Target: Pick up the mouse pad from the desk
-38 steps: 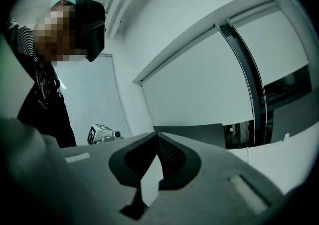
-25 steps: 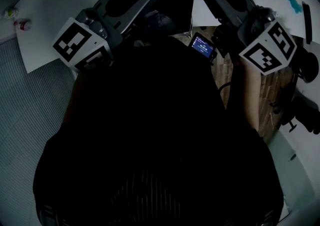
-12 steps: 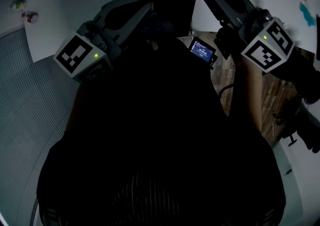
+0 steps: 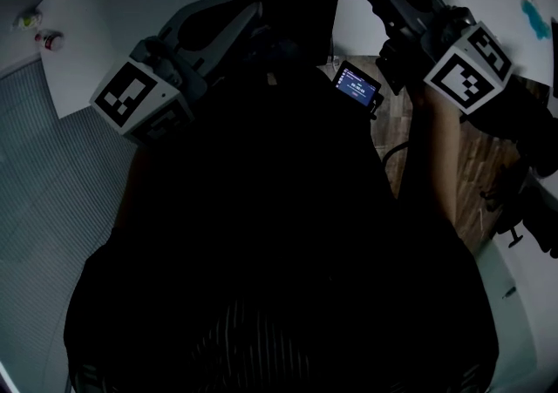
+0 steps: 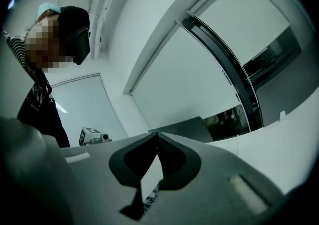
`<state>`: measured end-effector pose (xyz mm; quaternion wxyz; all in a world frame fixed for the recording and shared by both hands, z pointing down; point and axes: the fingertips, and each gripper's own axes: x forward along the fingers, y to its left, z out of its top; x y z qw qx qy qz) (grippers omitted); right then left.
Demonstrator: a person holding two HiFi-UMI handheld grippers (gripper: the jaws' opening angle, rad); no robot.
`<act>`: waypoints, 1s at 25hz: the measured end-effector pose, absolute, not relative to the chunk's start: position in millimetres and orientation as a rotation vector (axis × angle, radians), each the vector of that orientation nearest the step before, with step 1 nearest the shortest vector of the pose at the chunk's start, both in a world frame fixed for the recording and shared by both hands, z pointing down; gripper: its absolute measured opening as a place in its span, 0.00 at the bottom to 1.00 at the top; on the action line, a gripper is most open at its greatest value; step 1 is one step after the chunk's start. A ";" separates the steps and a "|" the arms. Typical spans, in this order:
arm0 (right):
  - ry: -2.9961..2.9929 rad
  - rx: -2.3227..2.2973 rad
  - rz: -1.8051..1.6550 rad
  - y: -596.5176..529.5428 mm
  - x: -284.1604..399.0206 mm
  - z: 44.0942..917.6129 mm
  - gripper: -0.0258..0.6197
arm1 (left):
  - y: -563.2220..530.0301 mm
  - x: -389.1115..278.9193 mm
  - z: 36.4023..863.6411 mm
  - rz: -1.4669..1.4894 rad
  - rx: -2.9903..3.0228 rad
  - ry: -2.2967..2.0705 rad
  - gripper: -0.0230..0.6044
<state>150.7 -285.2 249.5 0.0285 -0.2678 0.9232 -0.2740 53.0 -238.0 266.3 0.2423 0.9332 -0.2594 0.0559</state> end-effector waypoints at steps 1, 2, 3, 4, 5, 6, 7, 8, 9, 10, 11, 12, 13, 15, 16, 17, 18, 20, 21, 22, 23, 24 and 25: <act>2.837 -0.844 -0.850 -286.6 151.6 249.7 0.04 | -241.3 52.9 264.4 0.149 2.561 -0.695 0.05; 2.825 -0.862 -0.856 -288.1 152.5 250.1 0.04 | -244.5 52.6 262.3 0.144 2.569 -0.682 0.05; 2.817 -0.879 -0.862 -289.2 153.6 251.0 0.04 | -247.0 52.2 260.4 0.141 2.575 -0.669 0.05; 2.812 -0.898 -0.868 -290.3 154.6 252.4 0.04 | -249.0 51.6 258.9 0.141 2.580 -0.654 0.05; 2.809 -0.918 -0.874 -291.6 155.4 254.1 0.04 | -250.9 50.7 257.7 0.143 2.585 -0.639 0.05; 2.807 -0.939 -0.880 -293.1 156.0 256.2 0.04 | -252.9 49.7 256.5 0.145 2.590 -0.623 0.05; 2.803 -0.961 -0.885 -294.7 156.6 258.3 0.04 | -254.9 48.6 255.3 0.147 2.595 -0.610 0.05; 2.798 -0.981 -0.893 -296.3 157.4 260.5 0.04 | -257.0 48.0 254.2 0.149 2.597 -0.599 0.05; 2.791 -0.996 -0.903 -297.8 158.4 263.1 0.04 | -259.0 47.8 253.4 0.149 2.597 -0.591 0.05; 2.784 -1.008 -0.918 -299.5 159.5 266.3 0.04 | -261.2 47.7 253.4 0.149 2.594 -0.585 0.05; 2.778 -1.017 -0.936 -301.5 160.2 270.3 0.04 | -263.5 47.4 254.3 0.150 2.587 -0.580 0.05; 2.774 -1.023 -0.957 -303.9 160.5 274.7 0.04 | -266.1 47.0 256.0 0.153 2.577 -0.576 0.05; 2.772 -1.027 -0.977 -306.6 160.7 279.2 0.04 | -268.9 46.5 258.4 0.157 2.566 -0.573 0.05; 2.775 -1.028 -1.006 -312.6 160.9 287.1 0.05 | -275.0 45.9 264.1 0.166 2.547 -0.570 0.05; 2.776 -1.029 -1.014 -315.5 161.2 290.6 0.05 | -277.9 45.9 266.9 0.168 2.542 -0.570 0.05; 2.776 -1.031 -1.023 -317.7 161.8 294.5 0.05 | -280.1 45.9 269.6 0.168 2.537 -0.571 0.05; 2.773 -1.034 -1.036 -319.2 162.9 299.1 0.05 | -281.5 45.8 272.5 0.170 2.529 -0.573 0.05; 2.764 -1.050 -1.069 -322.9 167.1 309.2 0.05 | -284.4 45.8 278.3 0.180 2.510 -0.574 0.05; 2.760 -1.060 -1.083 -326.0 169.3 313.8 0.05 | -286.6 45.9 280.1 0.184 2.504 -0.572 0.05; 2.757 -1.071 -1.094 -329.3 170.8 317.8 0.06 | -288.7 45.6 281.3 0.187 2.500 -0.571 0.05; 2.754 -1.081 -1.103 -332.3 171.6 321.5 0.07 | -290.2 44.9 282.1 0.189 2.498 -0.569 0.05; 2.751 -1.089 -1.113 -334.8 172.3 325.2 0.09 | -291.0 43.9 283.2 0.190 2.493 -0.567 0.05; 2.748 -1.098 -1.125 -337.2 173.3 329.1 0.10 | -291.6 42.7 284.8 0.192 2.487 -0.566 0.05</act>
